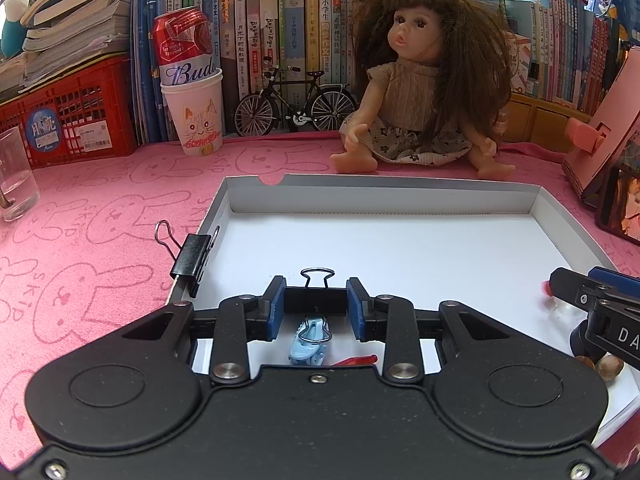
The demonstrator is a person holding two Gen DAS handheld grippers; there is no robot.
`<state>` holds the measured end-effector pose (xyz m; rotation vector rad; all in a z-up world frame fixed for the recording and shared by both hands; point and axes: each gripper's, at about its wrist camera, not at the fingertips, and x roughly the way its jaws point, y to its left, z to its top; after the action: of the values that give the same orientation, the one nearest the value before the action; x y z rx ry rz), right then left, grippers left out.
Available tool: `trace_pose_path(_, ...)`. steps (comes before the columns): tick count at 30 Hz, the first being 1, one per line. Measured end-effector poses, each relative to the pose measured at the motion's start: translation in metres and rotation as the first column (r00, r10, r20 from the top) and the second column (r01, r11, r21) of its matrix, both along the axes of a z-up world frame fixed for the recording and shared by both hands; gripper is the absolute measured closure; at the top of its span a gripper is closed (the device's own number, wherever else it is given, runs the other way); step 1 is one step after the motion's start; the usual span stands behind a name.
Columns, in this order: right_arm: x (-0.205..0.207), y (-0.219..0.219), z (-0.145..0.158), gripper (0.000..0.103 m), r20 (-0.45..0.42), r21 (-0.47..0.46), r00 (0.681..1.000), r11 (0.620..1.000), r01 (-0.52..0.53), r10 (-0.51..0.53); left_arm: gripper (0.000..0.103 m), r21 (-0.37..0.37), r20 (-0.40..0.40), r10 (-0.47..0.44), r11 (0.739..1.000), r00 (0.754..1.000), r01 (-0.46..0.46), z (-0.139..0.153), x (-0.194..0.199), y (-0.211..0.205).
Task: Organize rigid objects
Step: 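Lower and release the clip with the left tool while the right releases the marker in the tray, then lift both open tools out of the white tray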
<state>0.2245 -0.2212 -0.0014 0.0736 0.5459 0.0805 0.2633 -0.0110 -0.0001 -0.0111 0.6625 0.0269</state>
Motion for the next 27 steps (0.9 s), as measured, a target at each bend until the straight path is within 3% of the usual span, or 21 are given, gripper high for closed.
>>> trace_pose_path(4, -0.001, -0.001, 0.001, 0.04, 0.003, 0.004, 1.0, 1.0, 0.005, -0.006, 0.056, 0.004, 0.007, 0.0, 1.0, 1.0, 0.0, 0.002, -0.003, -0.001)
trace_pose_path(18, -0.02, -0.002, 0.019, 0.034, 0.039, -0.009, 0.999, 1.0, -0.024, 0.025, 0.048, -0.003, 0.072, -0.036, 0.999, 0.997, 0.036, 0.025, -0.035, -0.005)
trace_pose_path(27, -0.052, -0.006, 0.032, 0.027, 0.087, -0.033, 0.991, 0.995, -0.096, 0.098, 0.044, -0.031, 0.093, -0.084, 0.996, 0.992, 0.088, 0.038, -0.074, -0.006)
